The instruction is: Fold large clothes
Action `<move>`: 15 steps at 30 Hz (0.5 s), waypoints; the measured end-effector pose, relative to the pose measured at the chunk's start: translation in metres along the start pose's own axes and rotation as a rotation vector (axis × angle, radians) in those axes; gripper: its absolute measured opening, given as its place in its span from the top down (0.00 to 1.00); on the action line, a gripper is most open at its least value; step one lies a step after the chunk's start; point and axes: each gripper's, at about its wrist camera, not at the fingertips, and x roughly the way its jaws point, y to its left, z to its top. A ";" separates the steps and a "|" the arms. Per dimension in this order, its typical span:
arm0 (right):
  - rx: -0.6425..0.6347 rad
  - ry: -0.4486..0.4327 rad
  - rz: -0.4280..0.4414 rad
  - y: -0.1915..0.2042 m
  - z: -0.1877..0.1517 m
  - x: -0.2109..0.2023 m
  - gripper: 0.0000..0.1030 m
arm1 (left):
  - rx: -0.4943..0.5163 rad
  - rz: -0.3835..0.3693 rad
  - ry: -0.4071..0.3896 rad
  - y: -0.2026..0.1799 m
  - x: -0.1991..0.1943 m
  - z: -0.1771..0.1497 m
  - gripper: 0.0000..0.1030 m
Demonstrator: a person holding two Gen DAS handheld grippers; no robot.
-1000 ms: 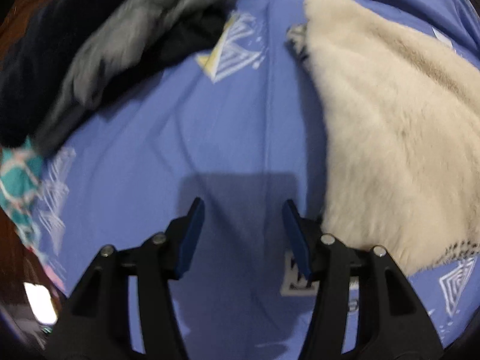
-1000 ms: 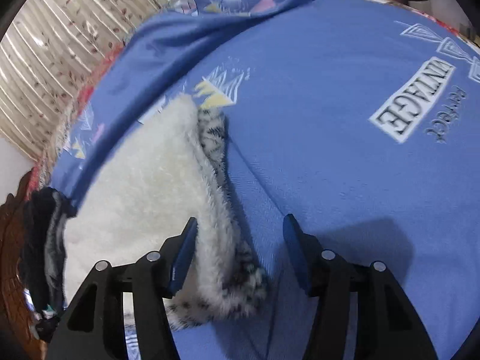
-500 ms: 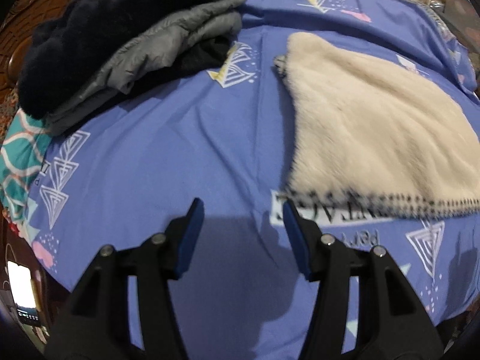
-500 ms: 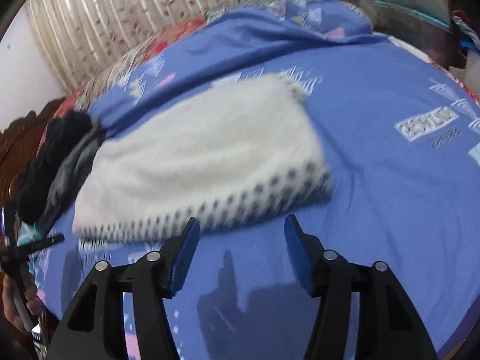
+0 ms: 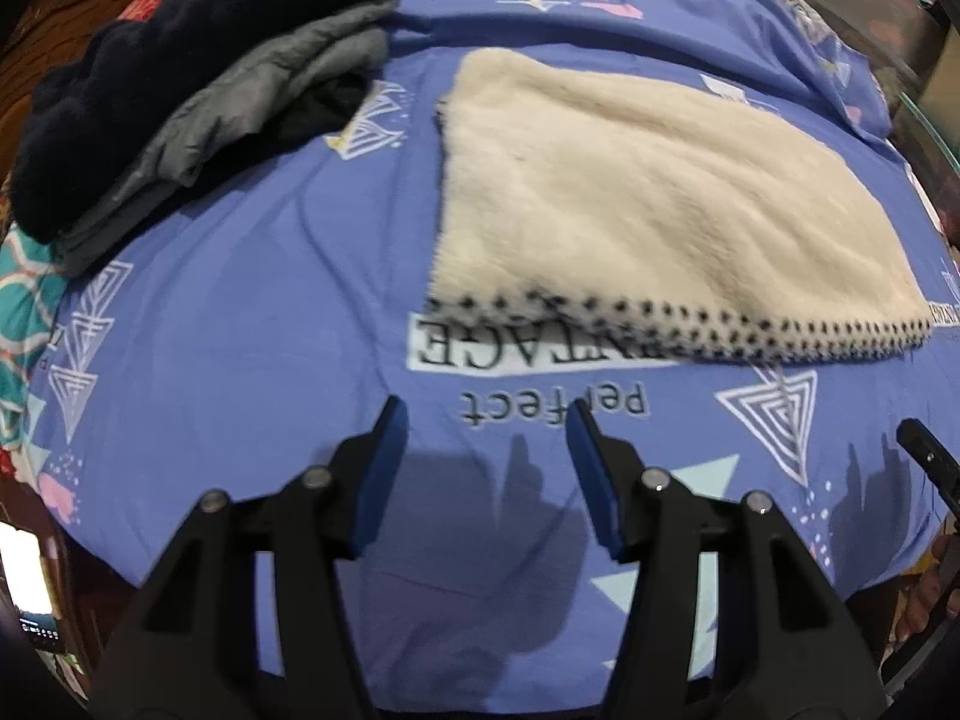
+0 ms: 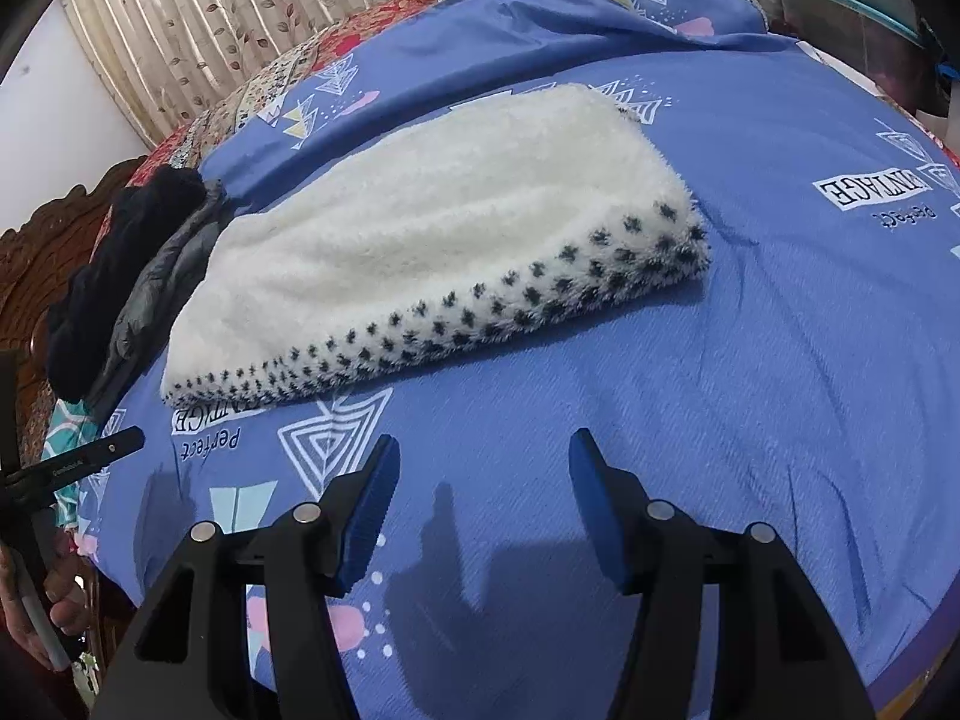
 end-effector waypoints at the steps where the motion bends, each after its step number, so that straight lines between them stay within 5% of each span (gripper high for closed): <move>1: 0.002 0.000 0.002 0.000 -0.001 0.000 0.23 | 0.006 -0.005 0.001 -0.003 0.001 -0.001 0.44; 15: 0.116 0.017 0.015 -0.029 0.002 0.004 0.23 | -0.092 -0.021 0.034 0.028 0.013 0.003 0.38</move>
